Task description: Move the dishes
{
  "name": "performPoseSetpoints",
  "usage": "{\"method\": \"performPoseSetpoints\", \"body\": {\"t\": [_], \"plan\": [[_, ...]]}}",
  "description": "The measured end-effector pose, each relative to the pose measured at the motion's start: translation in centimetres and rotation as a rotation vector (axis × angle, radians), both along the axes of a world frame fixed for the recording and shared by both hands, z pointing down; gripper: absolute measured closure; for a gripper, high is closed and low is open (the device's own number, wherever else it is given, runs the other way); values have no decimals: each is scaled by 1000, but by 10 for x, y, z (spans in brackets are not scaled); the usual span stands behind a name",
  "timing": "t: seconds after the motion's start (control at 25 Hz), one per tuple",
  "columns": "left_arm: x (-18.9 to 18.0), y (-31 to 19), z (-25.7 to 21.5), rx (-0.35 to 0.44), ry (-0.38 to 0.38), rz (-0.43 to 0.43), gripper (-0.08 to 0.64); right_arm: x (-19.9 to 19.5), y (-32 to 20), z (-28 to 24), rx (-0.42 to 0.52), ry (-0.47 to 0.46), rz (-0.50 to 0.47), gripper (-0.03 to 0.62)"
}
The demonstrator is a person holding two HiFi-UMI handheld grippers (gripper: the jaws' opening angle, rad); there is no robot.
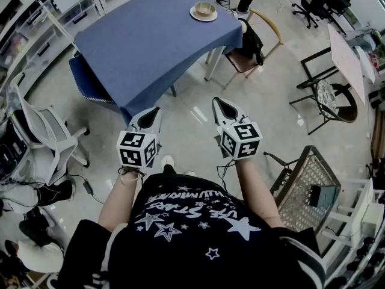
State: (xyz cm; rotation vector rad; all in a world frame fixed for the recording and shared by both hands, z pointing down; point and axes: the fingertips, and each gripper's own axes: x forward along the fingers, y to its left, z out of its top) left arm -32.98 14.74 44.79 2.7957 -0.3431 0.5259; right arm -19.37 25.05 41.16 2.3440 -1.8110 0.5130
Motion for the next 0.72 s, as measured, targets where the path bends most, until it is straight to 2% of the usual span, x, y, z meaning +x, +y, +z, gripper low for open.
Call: {"method": "performPoseSetpoints", "body": {"t": [0.32,0.56,0.72], "plan": [[-6,3,9,-7,-14,4,538,-7,0,11,-16,-10,4,589],[-14,-5,27,-43,-50,6,538,-13,-14,25,-34,-32,8,589],[-9,-22,27,-41,-43,20,538,-8,-28,17,12,-52,40,588]]}}
